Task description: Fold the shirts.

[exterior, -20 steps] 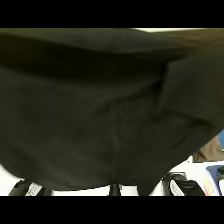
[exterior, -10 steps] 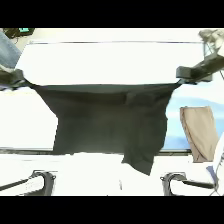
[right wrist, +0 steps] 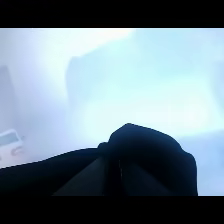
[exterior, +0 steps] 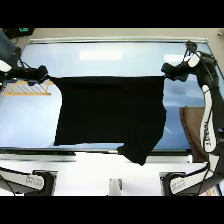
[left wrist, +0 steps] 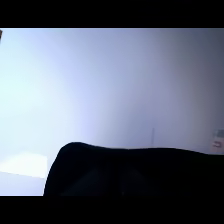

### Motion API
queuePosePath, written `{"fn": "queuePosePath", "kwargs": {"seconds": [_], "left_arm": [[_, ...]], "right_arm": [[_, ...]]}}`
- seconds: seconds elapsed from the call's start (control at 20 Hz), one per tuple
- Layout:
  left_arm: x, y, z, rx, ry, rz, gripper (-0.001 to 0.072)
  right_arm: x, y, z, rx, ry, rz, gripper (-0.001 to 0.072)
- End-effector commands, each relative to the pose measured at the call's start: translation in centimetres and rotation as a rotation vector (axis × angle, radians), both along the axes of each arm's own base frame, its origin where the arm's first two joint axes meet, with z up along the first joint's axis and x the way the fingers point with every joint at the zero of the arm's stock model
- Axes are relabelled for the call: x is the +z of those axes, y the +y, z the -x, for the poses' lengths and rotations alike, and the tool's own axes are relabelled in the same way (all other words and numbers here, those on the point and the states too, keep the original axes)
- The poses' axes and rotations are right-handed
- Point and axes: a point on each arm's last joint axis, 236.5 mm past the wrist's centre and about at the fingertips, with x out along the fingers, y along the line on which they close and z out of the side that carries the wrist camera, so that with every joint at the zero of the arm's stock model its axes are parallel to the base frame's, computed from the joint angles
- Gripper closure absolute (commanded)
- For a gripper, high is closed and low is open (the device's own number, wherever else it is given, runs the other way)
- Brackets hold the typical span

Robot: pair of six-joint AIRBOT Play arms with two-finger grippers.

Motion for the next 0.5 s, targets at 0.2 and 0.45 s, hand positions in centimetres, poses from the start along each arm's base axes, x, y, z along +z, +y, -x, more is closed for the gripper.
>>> {"fn": "queuePosePath", "kwargs": {"seconds": [0.2, 0.45], "left_arm": [[-4.6, -1.3, 1.3, -0.169, 0.079, -0.021, 0.0669], [-6.3, -1.0, 8.8, -0.338, 0.331, 0.014, 0.0669]], "right_arm": [[-3.8, 0.8, 2.1, 0.106, 0.141, 0.016, 0.0688], [-5.2, 0.3, 11.1, 0.23, 0.491, 0.066, 0.0689]]}}
